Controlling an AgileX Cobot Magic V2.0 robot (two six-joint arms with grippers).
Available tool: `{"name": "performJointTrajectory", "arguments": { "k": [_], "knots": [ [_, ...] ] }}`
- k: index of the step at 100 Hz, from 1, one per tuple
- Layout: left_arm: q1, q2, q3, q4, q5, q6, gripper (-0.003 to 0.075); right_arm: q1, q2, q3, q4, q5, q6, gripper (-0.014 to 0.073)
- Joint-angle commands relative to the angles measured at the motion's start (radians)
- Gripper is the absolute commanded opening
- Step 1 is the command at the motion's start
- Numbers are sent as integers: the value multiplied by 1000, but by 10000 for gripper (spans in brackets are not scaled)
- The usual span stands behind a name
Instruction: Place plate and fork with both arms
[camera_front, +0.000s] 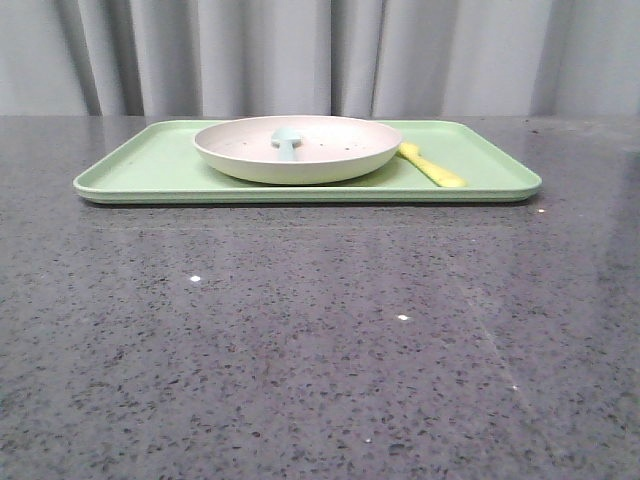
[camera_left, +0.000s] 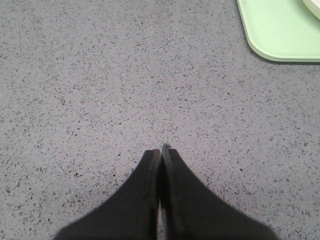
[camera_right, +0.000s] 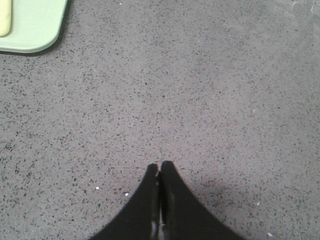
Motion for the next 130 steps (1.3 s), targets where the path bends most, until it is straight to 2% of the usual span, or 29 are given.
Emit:
{"name": "performJointTrajectory", "arguments": {
  "k": [1, 27, 39, 56, 72, 100, 130],
  "knots": [
    [0, 2, -28, -13, -65, -7, -20, -6, 0, -23, -38, -44, 2, -68],
    [0, 2, -22, -6, -90, -7, -20, -6, 0, -23, -38, -44, 2, -68],
    [-25, -18, 19, -3, -275, -7, -20, -6, 0, -23, -38, -44, 2, -68],
    [-76, -86, 166, -1, -590, -7, -20, -6, 0, -23, -38, -44, 2, -68],
    [-102, -184, 332, -1, -757, -7, -20, -6, 0, -23, -38, -44, 2, -68],
    [-112, -402, 527, 45, -791, -7, -20, -6, 0, -23, -38, -44, 2, -68],
    [-112, -572, 590, 69, -780, -7, -20, -6, 0, -23, -38, -44, 2, -68]
  ]
}}
